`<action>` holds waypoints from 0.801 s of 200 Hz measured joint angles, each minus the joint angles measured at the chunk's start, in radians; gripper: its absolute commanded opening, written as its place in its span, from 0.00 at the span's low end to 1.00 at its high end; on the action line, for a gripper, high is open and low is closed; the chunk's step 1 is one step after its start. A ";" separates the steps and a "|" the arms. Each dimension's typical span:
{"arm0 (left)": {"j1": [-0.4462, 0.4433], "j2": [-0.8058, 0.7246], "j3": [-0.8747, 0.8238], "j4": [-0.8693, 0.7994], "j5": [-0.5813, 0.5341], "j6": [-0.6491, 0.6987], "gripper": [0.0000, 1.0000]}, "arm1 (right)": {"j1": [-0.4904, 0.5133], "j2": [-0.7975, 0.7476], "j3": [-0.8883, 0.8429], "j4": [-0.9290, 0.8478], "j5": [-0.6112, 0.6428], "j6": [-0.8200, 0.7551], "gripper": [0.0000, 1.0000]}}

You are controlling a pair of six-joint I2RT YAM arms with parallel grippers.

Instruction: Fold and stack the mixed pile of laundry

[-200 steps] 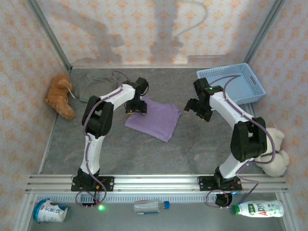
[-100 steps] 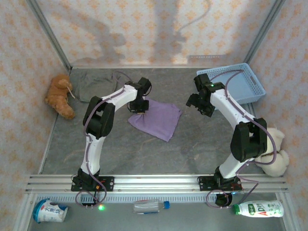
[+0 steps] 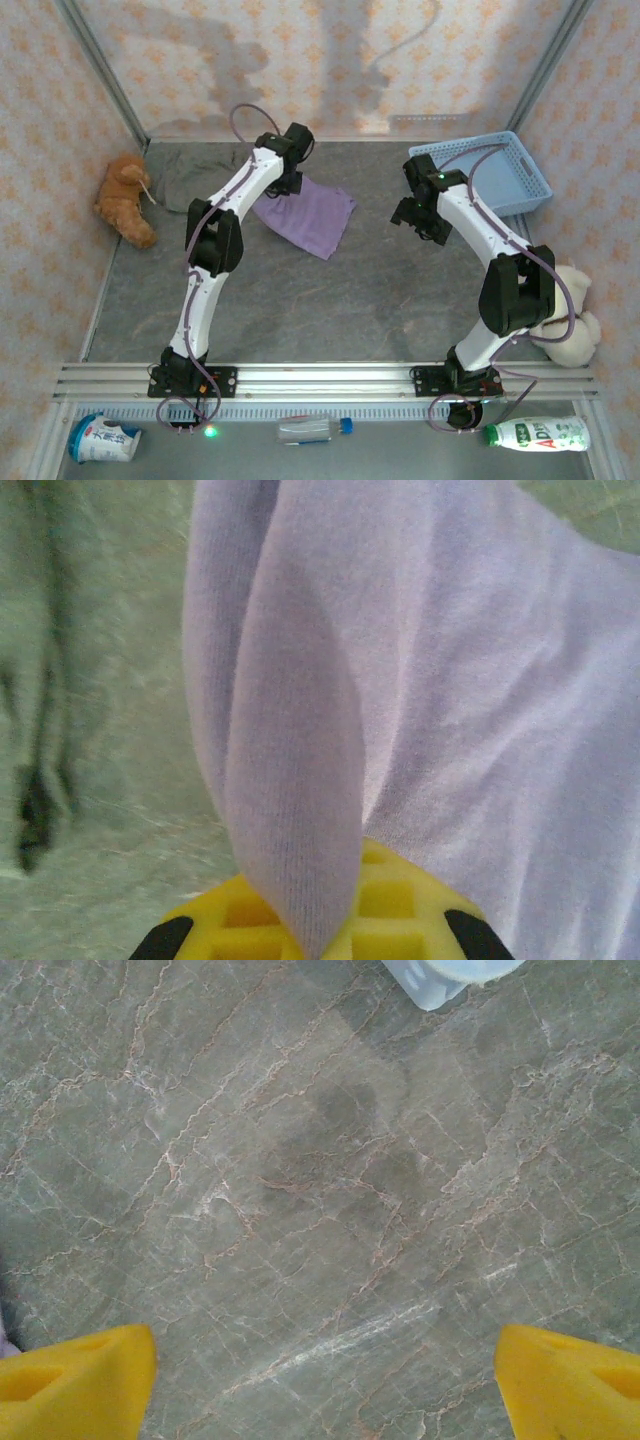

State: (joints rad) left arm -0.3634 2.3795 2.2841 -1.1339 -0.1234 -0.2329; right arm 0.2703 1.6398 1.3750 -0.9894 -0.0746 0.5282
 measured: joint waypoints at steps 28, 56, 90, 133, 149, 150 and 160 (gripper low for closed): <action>0.002 0.000 -0.011 -0.007 -0.020 -0.001 0.00 | 0.000 0.011 0.021 -0.008 0.000 0.000 0.88; 0.002 0.000 -0.032 -0.007 -0.033 0.000 0.00 | 0.000 0.047 0.042 -0.018 -0.001 0.000 0.87; -0.001 0.008 0.011 -0.030 -0.108 0.041 0.00 | 0.000 0.088 0.079 -0.035 -0.004 -0.001 0.87; 0.017 0.020 0.100 -0.029 -0.209 0.138 0.00 | 0.000 0.105 0.098 -0.058 -0.003 -0.001 0.87; 0.043 0.023 0.129 -0.027 -0.219 0.176 0.00 | 0.000 0.106 0.097 -0.066 -0.003 0.003 0.88; 0.048 0.024 0.135 -0.027 -0.220 0.182 0.00 | 0.000 0.106 0.096 -0.066 -0.003 0.003 0.88; 0.068 0.030 0.163 -0.026 -0.222 0.203 0.00 | 0.000 0.106 0.090 -0.066 -0.004 0.011 0.88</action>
State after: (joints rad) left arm -0.2955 2.4096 2.4474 -1.1603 -0.3454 -0.0299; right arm 0.2703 1.7458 1.4651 -1.0550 -0.0784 0.5392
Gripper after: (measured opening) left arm 0.047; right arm 0.877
